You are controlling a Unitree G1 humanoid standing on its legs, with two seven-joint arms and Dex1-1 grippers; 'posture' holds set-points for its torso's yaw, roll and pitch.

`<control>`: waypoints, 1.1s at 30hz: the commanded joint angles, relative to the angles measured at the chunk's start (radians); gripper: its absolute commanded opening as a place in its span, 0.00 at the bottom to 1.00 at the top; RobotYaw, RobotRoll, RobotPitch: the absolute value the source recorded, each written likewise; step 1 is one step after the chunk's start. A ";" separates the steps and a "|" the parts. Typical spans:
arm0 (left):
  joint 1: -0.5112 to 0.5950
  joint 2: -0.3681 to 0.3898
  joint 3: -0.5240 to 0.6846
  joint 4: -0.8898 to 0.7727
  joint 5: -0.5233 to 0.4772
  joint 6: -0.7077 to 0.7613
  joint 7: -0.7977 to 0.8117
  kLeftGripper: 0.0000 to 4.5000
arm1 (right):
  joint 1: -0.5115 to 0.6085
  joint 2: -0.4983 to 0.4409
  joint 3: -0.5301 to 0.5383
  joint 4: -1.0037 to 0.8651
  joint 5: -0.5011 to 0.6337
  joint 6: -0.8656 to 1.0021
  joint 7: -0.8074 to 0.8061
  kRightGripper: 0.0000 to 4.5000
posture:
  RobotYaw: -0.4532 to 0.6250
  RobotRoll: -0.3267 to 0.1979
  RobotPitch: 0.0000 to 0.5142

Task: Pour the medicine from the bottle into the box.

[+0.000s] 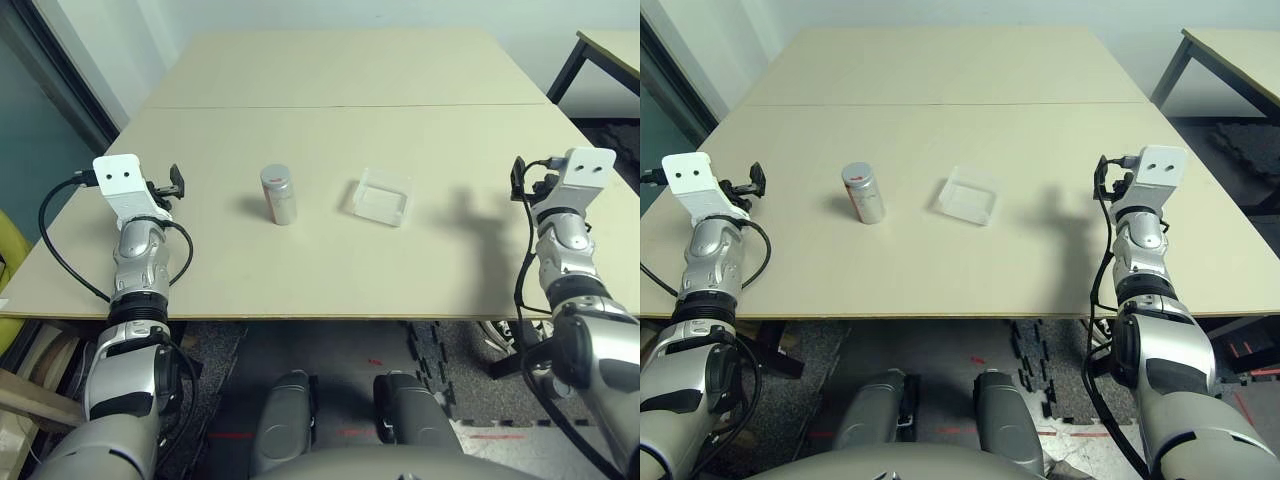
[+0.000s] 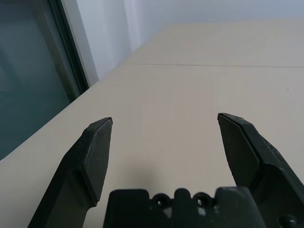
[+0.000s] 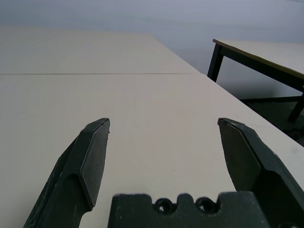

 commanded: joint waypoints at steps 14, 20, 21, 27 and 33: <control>0.086 0.117 -0.011 -0.111 -0.125 0.071 -0.477 0.99 | 0.012 -0.007 0.002 -0.075 0.058 0.045 0.295 1.00 | 0.44 0.62 0.11; 0.194 0.239 0.004 -0.213 -0.198 0.168 -0.739 0.99 | 0.028 -0.021 0.020 -0.169 0.081 0.106 0.480 1.00 | 0.43 0.62 0.13; 0.206 0.251 0.004 -0.227 -0.202 0.183 -0.754 0.99 | 0.031 -0.023 0.026 -0.183 0.077 0.109 0.495 1.00 | 0.43 0.62 0.14; 0.249 0.286 -0.049 -0.301 -0.232 0.258 -0.963 0.99 | 0.039 -0.023 0.084 -0.339 0.137 0.250 0.770 1.00 | 0.43 0.62 0.16; 0.189 0.250 -0.103 -0.258 -0.207 0.224 -1.053 0.99 | -0.014 -0.045 0.142 -0.384 0.135 0.340 0.912 1.00 | 0.42 0.62 0.19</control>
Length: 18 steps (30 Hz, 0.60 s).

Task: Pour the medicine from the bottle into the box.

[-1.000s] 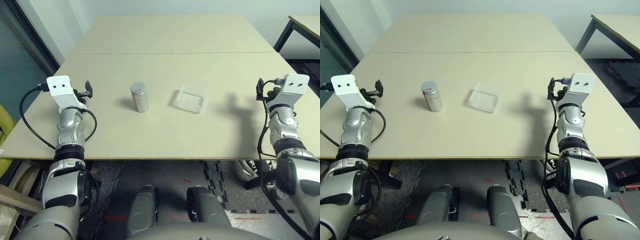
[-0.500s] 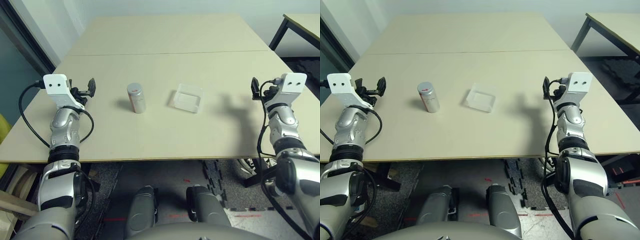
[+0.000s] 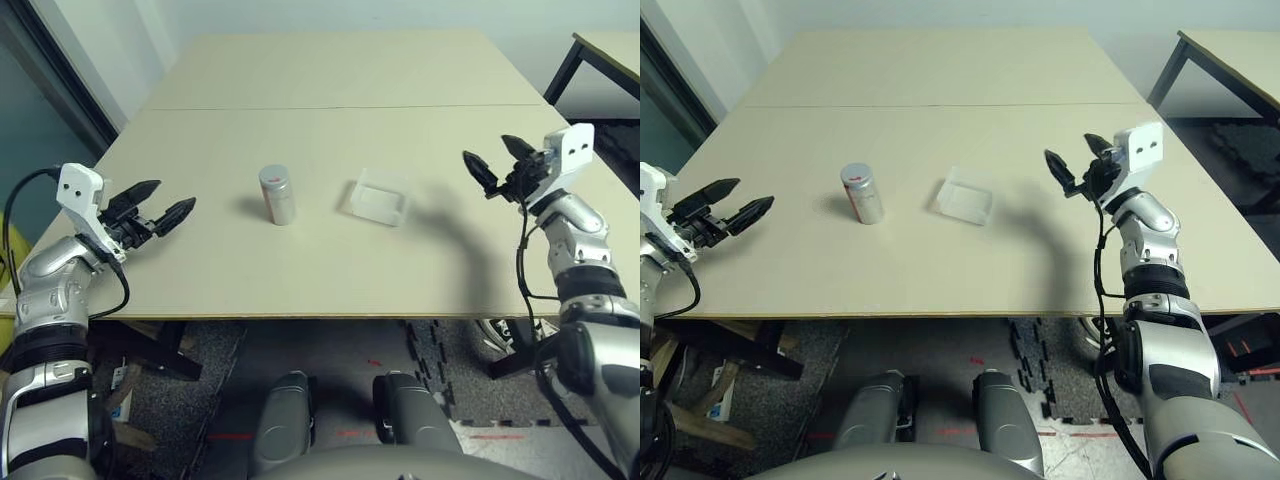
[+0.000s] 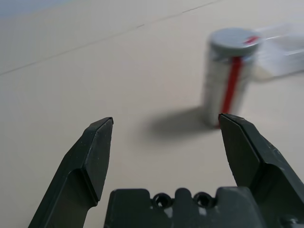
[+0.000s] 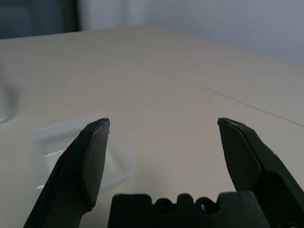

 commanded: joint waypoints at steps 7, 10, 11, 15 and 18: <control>-0.054 -0.028 -0.080 0.066 0.047 -0.060 -0.090 0.99 | -0.076 -0.017 0.039 0.011 -0.014 0.036 0.081 1.00 | 0.42 0.62 0.23; -0.084 -0.053 -0.095 0.100 0.057 -0.081 -0.092 0.99 | -0.082 -0.006 0.055 0.007 -0.021 0.041 0.102 1.00 | 0.41 0.62 0.25; -0.092 -0.061 -0.103 0.109 0.062 -0.088 -0.096 0.99 | -0.084 -0.003 0.060 0.004 -0.021 0.043 0.106 1.00 | 0.40 0.62 0.25; -0.120 -0.090 -0.115 0.142 0.080 -0.125 -0.091 0.99 | -0.083 0.000 0.069 -0.013 -0.017 0.054 0.113 1.00 | 0.39 0.62 0.28; -0.150 -0.112 -0.131 0.178 0.092 -0.142 -0.094 0.99 | -0.080 0.000 0.073 -0.025 -0.017 0.062 0.116 1.00 | 0.39 0.62 0.29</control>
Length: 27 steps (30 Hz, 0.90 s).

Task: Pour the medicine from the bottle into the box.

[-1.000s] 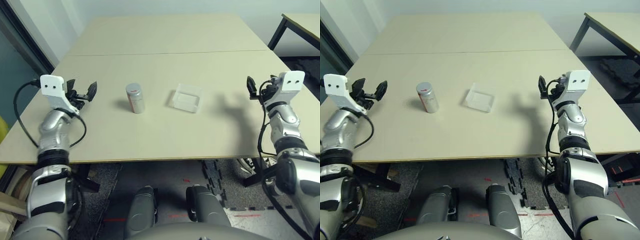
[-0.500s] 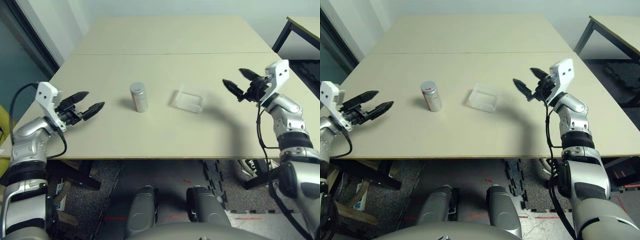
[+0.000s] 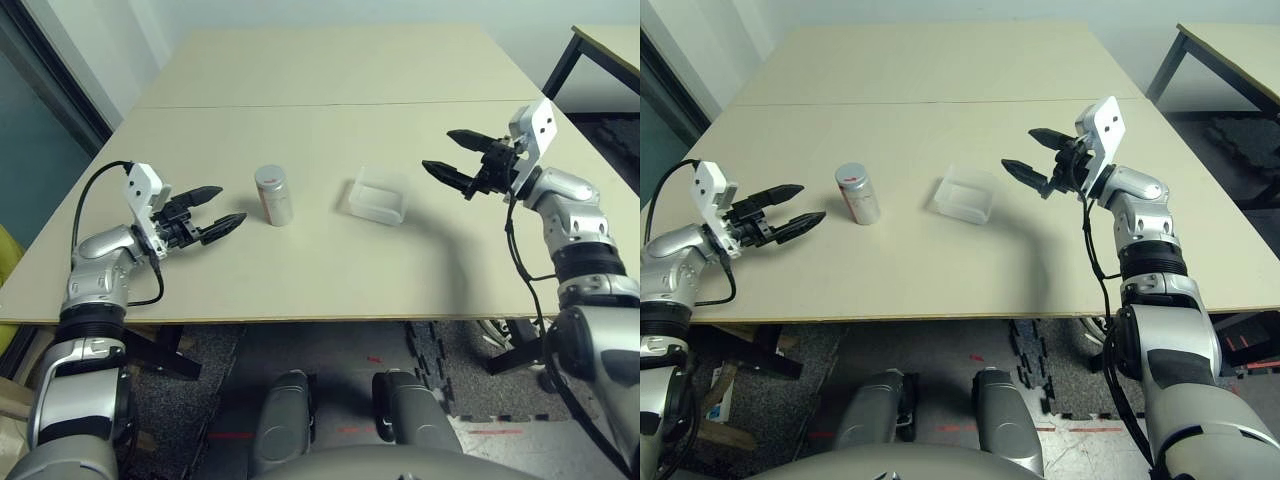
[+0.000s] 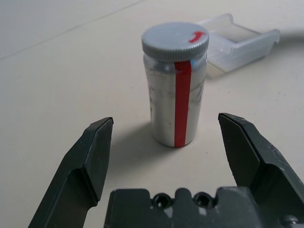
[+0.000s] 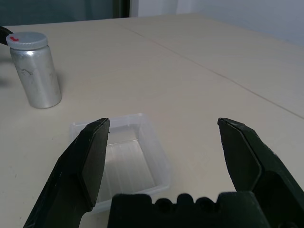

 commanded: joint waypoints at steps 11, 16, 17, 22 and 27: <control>-0.133 -0.096 -0.056 0.180 0.074 -0.101 -0.012 0.99 | 0.026 0.001 0.020 -0.100 0.003 0.060 0.013 1.00 | 0.34 0.62 0.31; -0.175 -0.125 -0.065 0.250 0.098 -0.139 0.000 0.99 | 0.047 -0.004 0.019 -0.148 0.009 0.090 0.010 1.00 | 0.32 0.62 0.31; -0.183 -0.131 -0.065 0.264 0.103 -0.149 0.004 0.99 | 0.051 -0.005 0.019 -0.156 0.010 0.096 0.010 1.00 | 0.31 0.62 0.31; -0.218 -0.160 -0.061 0.324 0.120 -0.182 0.012 0.99 | 0.077 -0.011 0.018 -0.210 0.015 0.131 0.006 1.00 | 0.30 0.62 0.31; -0.244 -0.174 -0.051 0.371 0.124 -0.210 0.029 0.70 | 0.106 -0.016 0.018 -0.261 0.020 0.162 0.005 1.00 | 0.29 0.62 0.30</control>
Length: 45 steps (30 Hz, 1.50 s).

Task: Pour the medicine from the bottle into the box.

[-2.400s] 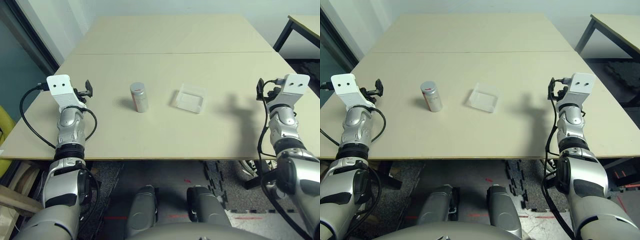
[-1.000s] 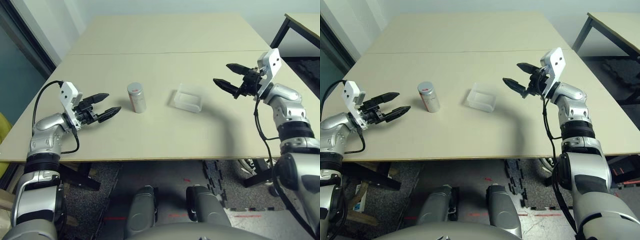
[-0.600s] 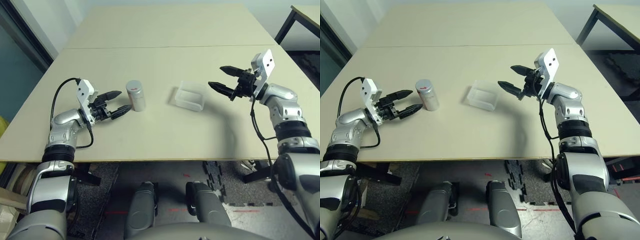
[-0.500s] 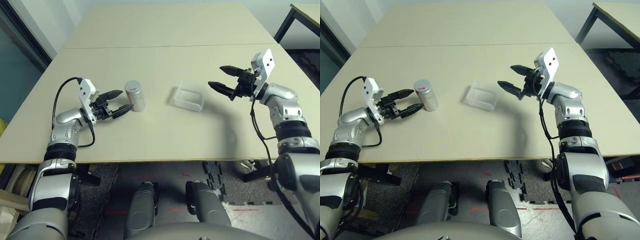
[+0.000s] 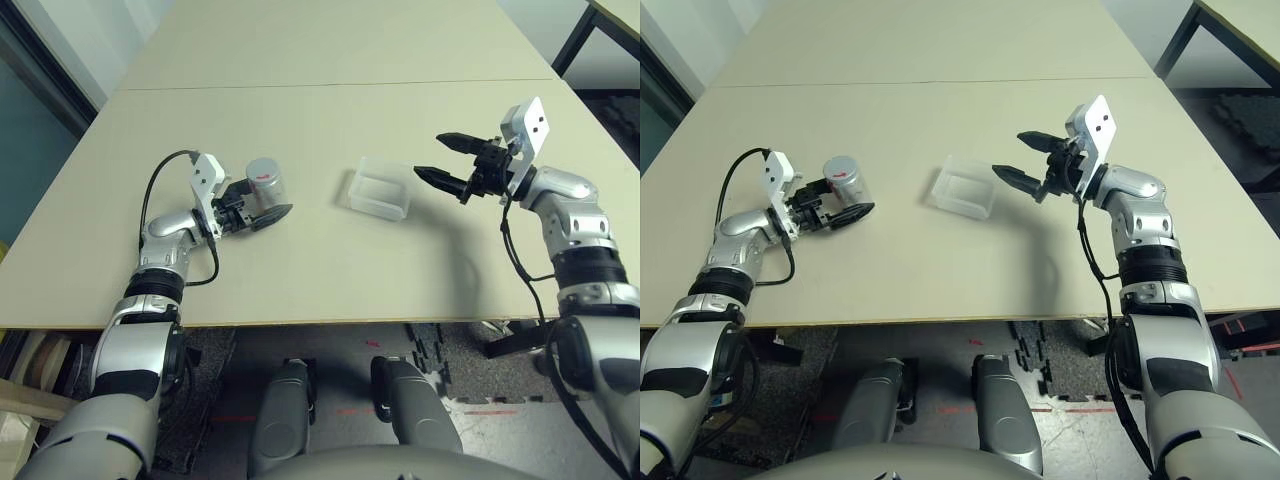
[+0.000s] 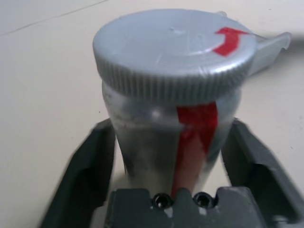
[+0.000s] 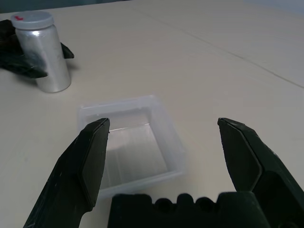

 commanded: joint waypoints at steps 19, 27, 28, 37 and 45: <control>-0.070 0.005 -0.072 -0.125 0.001 0.159 -0.261 0.60 | -0.120 0.095 0.197 -0.361 0.153 0.529 0.078 1.00 | 0.36 0.62 0.31; -0.018 0.022 -0.092 -0.293 -0.023 0.252 -0.306 0.60 | -0.189 0.150 0.248 -0.349 0.169 0.538 0.140 1.00 | 0.41 0.62 0.33; -0.010 0.021 -0.093 -0.308 -0.025 0.261 -0.305 0.60 | -0.192 0.152 0.249 -0.348 0.170 0.538 0.143 1.00 | 0.41 0.62 0.33; 0.029 0.011 -0.102 -0.365 -0.029 0.280 -0.300 0.60 | -0.197 0.182 0.265 -0.366 0.187 0.553 0.155 1.00 | 0.41 0.62 0.31; 0.021 -0.018 -0.118 -0.396 -0.040 0.305 -0.305 0.60 | -0.224 0.245 0.301 -0.282 0.105 0.457 0.102 1.00 | 0.41 0.62 0.30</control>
